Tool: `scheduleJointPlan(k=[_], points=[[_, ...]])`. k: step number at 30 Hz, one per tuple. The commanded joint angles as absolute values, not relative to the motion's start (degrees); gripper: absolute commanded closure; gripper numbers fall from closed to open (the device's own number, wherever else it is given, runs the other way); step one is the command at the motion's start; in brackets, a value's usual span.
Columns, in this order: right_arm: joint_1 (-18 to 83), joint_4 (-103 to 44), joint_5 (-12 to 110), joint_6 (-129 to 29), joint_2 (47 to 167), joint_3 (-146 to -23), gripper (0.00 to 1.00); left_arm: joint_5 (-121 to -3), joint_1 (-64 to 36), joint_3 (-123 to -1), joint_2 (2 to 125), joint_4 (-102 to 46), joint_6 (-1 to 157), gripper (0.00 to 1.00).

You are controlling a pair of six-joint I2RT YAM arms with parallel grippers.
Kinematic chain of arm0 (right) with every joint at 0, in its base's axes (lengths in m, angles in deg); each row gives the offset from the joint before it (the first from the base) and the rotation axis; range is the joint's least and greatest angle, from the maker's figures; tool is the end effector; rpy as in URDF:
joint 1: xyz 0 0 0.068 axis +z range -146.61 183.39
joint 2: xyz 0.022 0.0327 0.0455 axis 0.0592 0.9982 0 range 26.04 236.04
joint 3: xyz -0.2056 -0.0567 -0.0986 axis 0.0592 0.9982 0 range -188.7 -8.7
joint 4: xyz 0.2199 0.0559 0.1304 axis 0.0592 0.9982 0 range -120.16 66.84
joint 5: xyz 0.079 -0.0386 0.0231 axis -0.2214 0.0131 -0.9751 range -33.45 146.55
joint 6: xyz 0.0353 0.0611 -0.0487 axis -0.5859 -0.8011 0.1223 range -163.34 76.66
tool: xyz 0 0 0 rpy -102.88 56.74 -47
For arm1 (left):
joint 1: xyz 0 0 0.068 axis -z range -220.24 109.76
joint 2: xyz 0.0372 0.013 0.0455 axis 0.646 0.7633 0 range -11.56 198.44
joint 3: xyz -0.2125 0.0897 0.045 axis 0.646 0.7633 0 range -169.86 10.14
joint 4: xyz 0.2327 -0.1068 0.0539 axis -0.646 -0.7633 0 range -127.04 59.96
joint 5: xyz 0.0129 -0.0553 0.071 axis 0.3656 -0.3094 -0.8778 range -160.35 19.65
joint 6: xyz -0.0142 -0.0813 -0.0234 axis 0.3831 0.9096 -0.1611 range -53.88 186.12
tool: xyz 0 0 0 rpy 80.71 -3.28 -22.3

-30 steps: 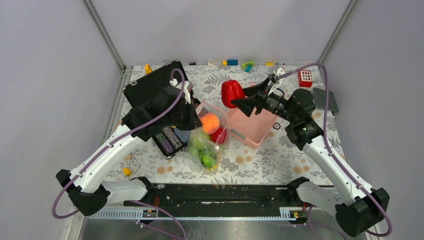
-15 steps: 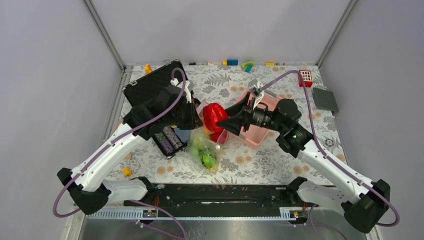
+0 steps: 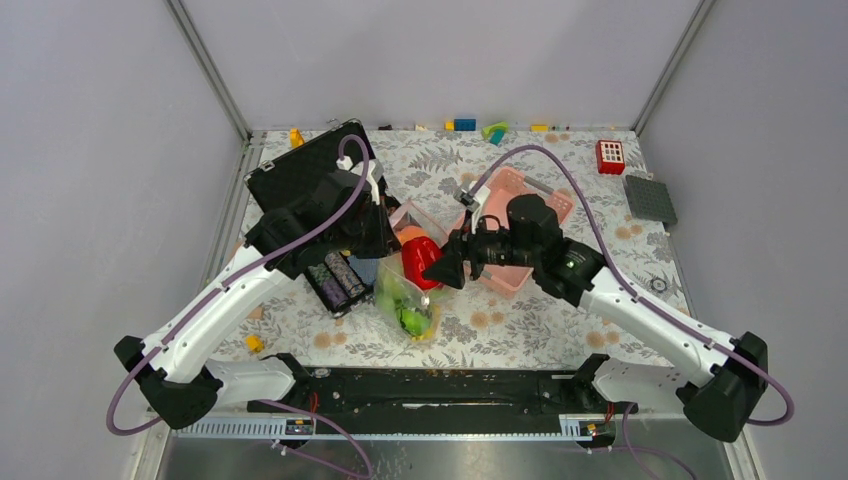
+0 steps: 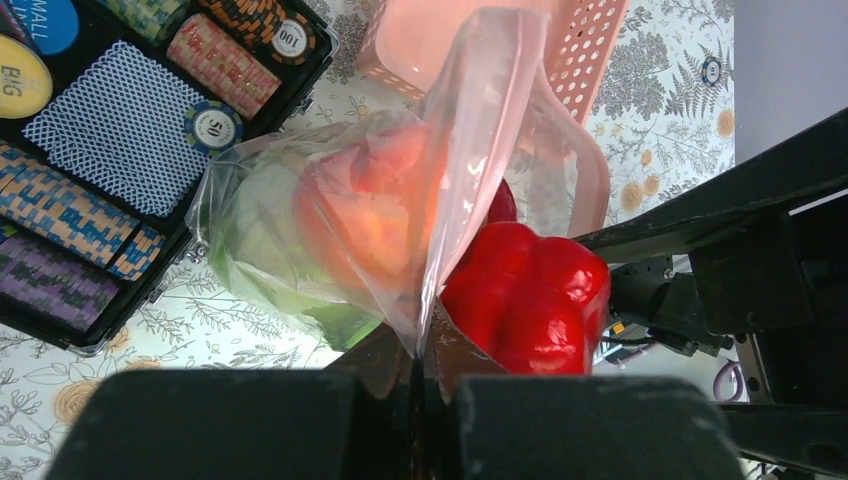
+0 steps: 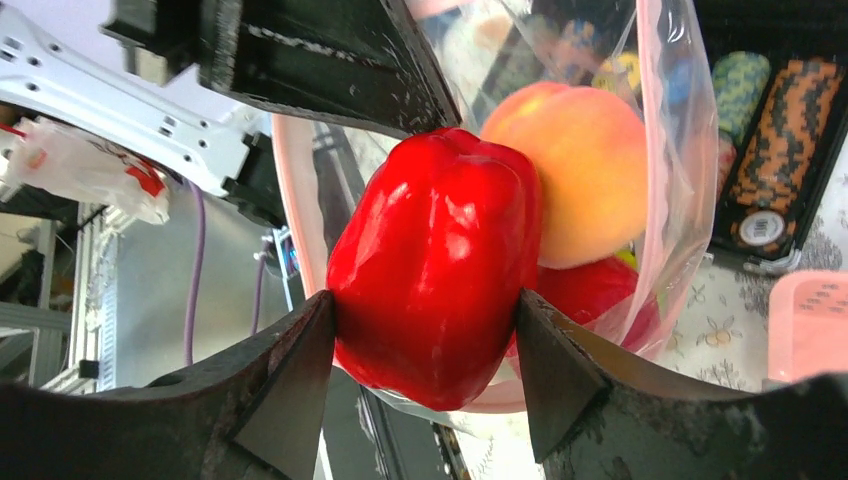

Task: Place the food in the zip-top bag and seal the zipper
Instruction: Place the fake vegetable in the zipper food storage bag.

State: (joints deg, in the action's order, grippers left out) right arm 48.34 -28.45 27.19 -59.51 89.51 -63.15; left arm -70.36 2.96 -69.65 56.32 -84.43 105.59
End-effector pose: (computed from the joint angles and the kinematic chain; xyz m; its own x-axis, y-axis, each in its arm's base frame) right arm 0.1922 0.2445 0.3094 -0.3929 -0.0492 -0.9183 -0.8822 0.3022 0.3612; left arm 0.1992 -0.1870 0.3299 -0.8151 -0.1064 -0.5694 0.2155 0.8567 -0.4686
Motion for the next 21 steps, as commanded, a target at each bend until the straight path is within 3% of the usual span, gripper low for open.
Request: scheduleJointPlan(k=[1,10,21], points=[[50.8,-13.3,30.8,-52.3,93.7,-70.0,0.91,-69.3,3.3,-72.8,55.5,-79.7,106.4,1.00],[55.6,7.6,44.6,-43.6,99.1,-80.0,0.92,-69.8,3.3,-73.0,55.1,-79.7,105.9,1.00],[57.4,20.8,67.0,-43.0,106.7,-89.3,0.80,-69.8,3.3,-72.3,54.2,-79.7,105.9,1.00]])
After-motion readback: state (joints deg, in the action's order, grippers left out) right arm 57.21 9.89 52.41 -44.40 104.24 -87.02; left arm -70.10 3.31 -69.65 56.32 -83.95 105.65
